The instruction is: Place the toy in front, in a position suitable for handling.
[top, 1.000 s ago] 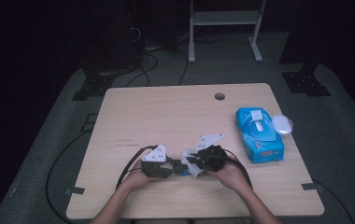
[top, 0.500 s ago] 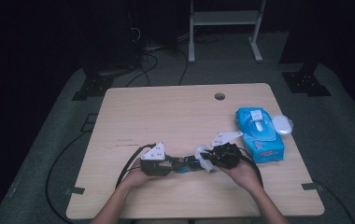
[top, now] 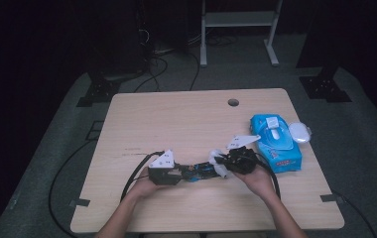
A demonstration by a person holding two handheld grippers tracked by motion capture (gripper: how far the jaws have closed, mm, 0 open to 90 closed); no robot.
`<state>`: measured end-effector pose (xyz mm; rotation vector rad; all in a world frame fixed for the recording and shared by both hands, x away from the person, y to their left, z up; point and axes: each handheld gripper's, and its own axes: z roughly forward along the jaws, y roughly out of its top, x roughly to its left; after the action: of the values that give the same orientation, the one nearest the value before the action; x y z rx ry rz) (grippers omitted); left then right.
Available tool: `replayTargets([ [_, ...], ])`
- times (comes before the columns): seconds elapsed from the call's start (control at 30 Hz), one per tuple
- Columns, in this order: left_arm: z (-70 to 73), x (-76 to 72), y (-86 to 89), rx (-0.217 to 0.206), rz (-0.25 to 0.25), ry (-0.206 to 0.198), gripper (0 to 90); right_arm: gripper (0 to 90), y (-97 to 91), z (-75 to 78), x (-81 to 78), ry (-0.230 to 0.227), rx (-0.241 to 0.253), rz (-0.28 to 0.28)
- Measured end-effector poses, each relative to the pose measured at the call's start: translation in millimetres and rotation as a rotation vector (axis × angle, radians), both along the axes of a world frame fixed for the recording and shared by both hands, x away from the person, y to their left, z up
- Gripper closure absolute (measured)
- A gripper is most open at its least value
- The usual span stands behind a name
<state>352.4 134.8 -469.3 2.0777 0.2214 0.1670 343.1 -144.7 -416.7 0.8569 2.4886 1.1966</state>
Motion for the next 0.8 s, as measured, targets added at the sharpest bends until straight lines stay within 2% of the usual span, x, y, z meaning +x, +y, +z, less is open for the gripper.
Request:
replayTargets([
  [0.07,-0.1,0.0,-0.4,-0.001,-0.001,0.000,69.0,84.4,10.8,-0.7,-1.2,-0.006,-0.017,0.037],
  [0.13,0.2,-0.3,0.1,0.001,-0.002,0.000,69.0,84.4,12.6,-0.5,-0.9,-0.012,-0.029,0.039],
  [0.27,0.2,-0.4,1.7,0.001,-0.006,0.001,69.0,84.4,-10.2,-0.8,1.6,-0.011,-0.039,-0.023],
  [0.33,0.1,0.0,0.6,0.002,-0.010,0.002,69.0,84.4,-21.9,-1.7,1.9,0.006,-0.015,-0.049],
  [0.4,0.1,-0.2,-1.2,0.002,-0.013,0.003,69.0,84.5,-22.4,-2.2,0.4,0.007,-0.015,-0.048],
  [0.43,0.3,0.0,-1.3,0.001,-0.010,0.006,68.9,84.4,-20.1,-2.0,-0.4,0.004,-0.017,-0.047],
  [0.47,0.1,0.0,-1.2,-0.001,-0.010,0.006,69.0,84.5,-16.1,-0.6,-1.2,-0.017,-0.033,-0.047],
  [0.5,0.0,-0.2,-1.7,-0.003,-0.012,0.007,69.0,84.5,-13.0,0.0,-0.2,0.006,0.003,-0.021],
  [0.53,0.0,-0.4,-2.4,-0.002,-0.015,0.005,69.0,84.5,-7.0,0.2,-0.5,0.011,0.011,-0.010],
  [0.57,-0.1,-0.6,-3.4,-0.002,-0.020,0.005,69.0,84.5,0.9,0.3,-1.4,0.000,-0.012,0.007],
  [0.67,0.3,-1.3,-5.0,0.004,-0.028,0.004,69.0,84.5,26.4,-1.3,-3.1,-0.005,-0.018,0.072],
  [0.7,0.2,-1.2,-4.6,0.000,-0.022,0.010,68.9,84.5,34.7,-1.2,-3.6,-0.001,-0.017,0.086],
  [0.77,-0.4,0.2,-0.7,-0.006,-0.013,0.015,68.8,84.5,47.0,0.9,-4.4,-0.025,-0.031,0.092],
  [0.8,-0.5,0.1,0.0,-0.006,-0.013,0.015,68.9,84.5,49.9,1.6,-2.7,0.004,-0.004,0.102],
])
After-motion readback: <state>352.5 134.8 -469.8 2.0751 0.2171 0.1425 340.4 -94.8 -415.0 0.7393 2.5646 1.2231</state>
